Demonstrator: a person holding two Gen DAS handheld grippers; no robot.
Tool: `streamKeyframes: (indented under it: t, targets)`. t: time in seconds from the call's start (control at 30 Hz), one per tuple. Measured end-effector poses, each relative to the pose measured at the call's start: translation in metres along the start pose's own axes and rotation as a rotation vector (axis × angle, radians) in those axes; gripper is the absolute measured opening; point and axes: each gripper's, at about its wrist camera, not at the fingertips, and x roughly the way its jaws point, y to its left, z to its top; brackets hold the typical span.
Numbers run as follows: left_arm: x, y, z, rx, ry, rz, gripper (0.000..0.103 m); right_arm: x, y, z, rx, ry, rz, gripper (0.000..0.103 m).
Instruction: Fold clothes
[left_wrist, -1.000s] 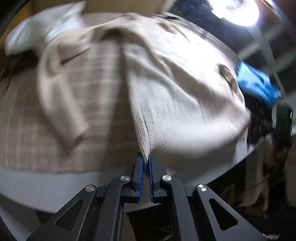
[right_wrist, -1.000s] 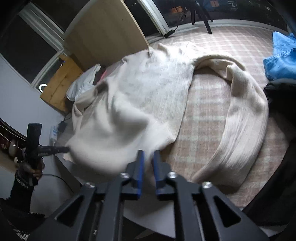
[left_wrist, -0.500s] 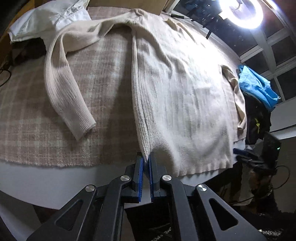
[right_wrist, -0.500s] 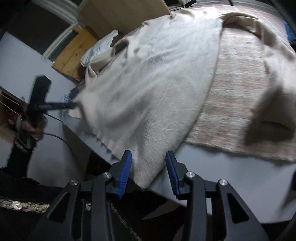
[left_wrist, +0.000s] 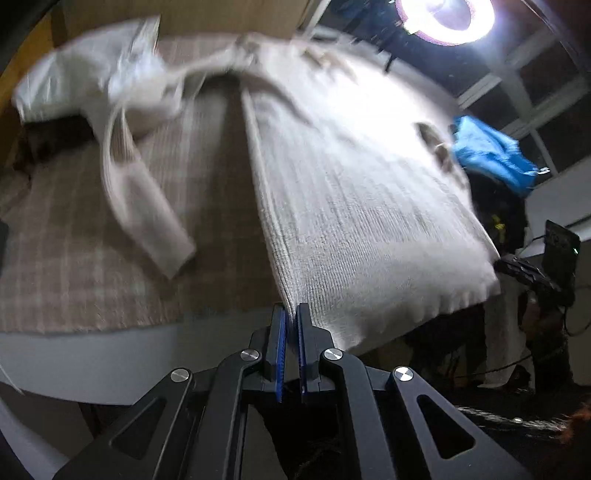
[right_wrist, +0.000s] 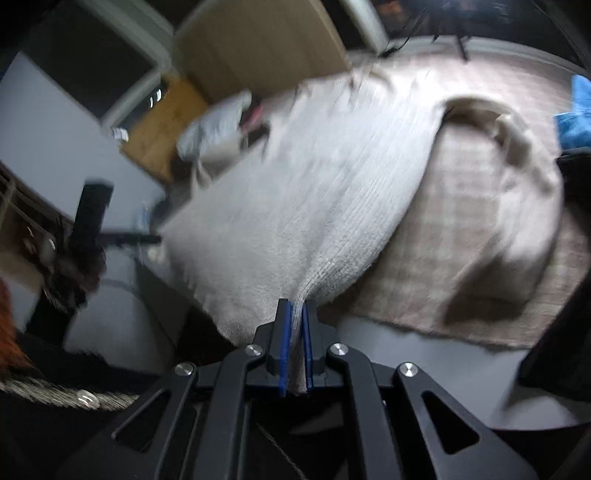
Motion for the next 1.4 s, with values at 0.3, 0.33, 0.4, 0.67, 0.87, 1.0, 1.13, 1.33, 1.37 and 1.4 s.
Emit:
streamKeyframes:
  t: [0.3, 0.33, 0.4, 0.67, 0.87, 1.0, 1.13, 1.33, 1.37, 1.4]
  targets:
    - [-0.016, 0.039, 0.056, 0.092, 0.092, 0.122, 0.005, -0.027, -0.011, 0.046, 0.037, 0.063, -0.087, 0.022]
    - [-0.025, 0.042, 0.071, 0.111, 0.065, 0.133, 0.005, -0.042, -0.013, 0.062, 0.030, 0.014, -0.109, 0.027]
    - [-0.043, 0.044, 0.119, 0.172, -0.014, 0.177, 0.005, -0.061, -0.017, 0.097, 0.002, -0.072, -0.182, 0.036]
    - [-0.010, 0.039, 0.308, 0.360, -0.224, 0.265, 0.031, -0.012, -0.078, 0.243, -0.073, -0.186, -0.371, 0.037]
    - [0.058, 0.046, 0.377, 0.306, -0.171, 0.214, 0.034, 0.084, -0.157, 0.322, -0.067, -0.087, -0.390, 0.037]
    - [0.092, 0.054, 0.403, 0.290, -0.131, 0.229, 0.035, 0.123, -0.191, 0.354, -0.058, -0.074, -0.354, 0.037]
    - [0.110, 0.053, 0.415, 0.304, -0.124, 0.212, 0.039, 0.149, -0.202, 0.372, -0.116, -0.061, -0.360, 0.041]
    - [0.117, 0.049, 0.424, 0.338, -0.124, 0.214, 0.042, 0.174, -0.207, 0.382, -0.144, 0.001, -0.278, 0.042]
    - [0.118, 0.050, 0.426, 0.337, -0.123, 0.212, 0.043, 0.177, -0.205, 0.384, -0.163, 0.003, -0.287, 0.043]
    - [0.118, 0.050, 0.427, 0.339, -0.123, 0.210, 0.044, 0.181, -0.203, 0.385, -0.183, 0.005, -0.296, 0.043]
